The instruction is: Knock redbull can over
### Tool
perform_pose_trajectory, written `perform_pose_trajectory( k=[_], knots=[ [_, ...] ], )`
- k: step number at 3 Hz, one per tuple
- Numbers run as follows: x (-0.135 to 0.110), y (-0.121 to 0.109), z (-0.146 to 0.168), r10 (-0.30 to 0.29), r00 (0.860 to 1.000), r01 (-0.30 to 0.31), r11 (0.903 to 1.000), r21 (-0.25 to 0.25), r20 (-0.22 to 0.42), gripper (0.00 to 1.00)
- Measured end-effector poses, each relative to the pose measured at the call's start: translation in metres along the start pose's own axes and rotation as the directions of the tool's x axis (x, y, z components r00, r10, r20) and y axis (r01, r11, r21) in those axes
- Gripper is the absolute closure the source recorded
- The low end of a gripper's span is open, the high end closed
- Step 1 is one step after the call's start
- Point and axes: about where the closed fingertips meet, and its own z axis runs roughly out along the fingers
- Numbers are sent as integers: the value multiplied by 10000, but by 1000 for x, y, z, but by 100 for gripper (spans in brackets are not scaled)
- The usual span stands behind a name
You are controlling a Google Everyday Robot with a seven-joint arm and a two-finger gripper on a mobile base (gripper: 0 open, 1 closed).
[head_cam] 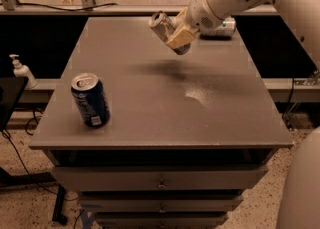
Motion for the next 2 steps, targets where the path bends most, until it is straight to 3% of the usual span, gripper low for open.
perform_pose_trajectory(
  k=[1,2],
  knots=[
    [22,24,8,-944,9828,802,9924,-933,-1589,100],
    [45,43,16,-1870,9378,1387,9742,-1782,-2924,100]
  ],
)
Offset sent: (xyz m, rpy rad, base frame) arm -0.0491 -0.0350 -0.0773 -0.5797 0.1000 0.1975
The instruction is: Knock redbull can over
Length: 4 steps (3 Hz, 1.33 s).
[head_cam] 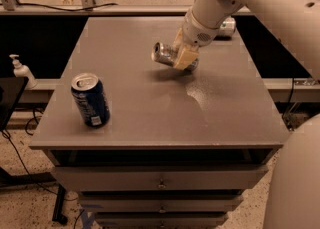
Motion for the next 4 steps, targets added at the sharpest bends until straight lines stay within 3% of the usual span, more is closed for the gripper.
perform_pose_trajectory(
  k=[1,4],
  knots=[
    [14,14,7,-559,9950,515,9972,-545,-825,82],
    [18,16,7,-1711,9757,1545,9802,-1240,-1366,13]
  ],
)
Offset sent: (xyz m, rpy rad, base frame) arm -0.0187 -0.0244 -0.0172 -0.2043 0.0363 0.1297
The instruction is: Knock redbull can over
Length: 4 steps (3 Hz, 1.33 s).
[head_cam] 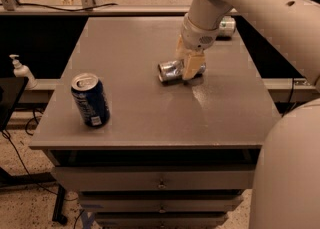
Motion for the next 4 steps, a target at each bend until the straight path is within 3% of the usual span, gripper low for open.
perform_pose_trajectory(
  k=[1,2,3,4],
  knots=[
    [-1,-1,-1,-258,9996,257,9996,-84,-73,0],
    [0,0,-2,-281,9996,280,9996,-75,-48,0],
    [15,2,-12,392,9970,-409,9989,246,672,0],
    [45,7,-29,1763,9549,-2010,9761,828,2391,0]
  ],
)
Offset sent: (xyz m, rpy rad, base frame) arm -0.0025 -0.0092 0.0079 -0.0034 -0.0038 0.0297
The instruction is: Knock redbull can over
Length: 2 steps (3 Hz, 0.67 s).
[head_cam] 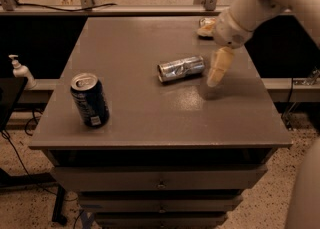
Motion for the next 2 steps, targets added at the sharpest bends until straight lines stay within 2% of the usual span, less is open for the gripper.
perform_pose_trajectory(
  k=[1,2],
  knots=[
    [29,-1,-34,1382,9736,-1551,9845,820,1815,0],
    [57,2,-64,2317,9120,-2892,9484,1300,3385,0]
  ],
)
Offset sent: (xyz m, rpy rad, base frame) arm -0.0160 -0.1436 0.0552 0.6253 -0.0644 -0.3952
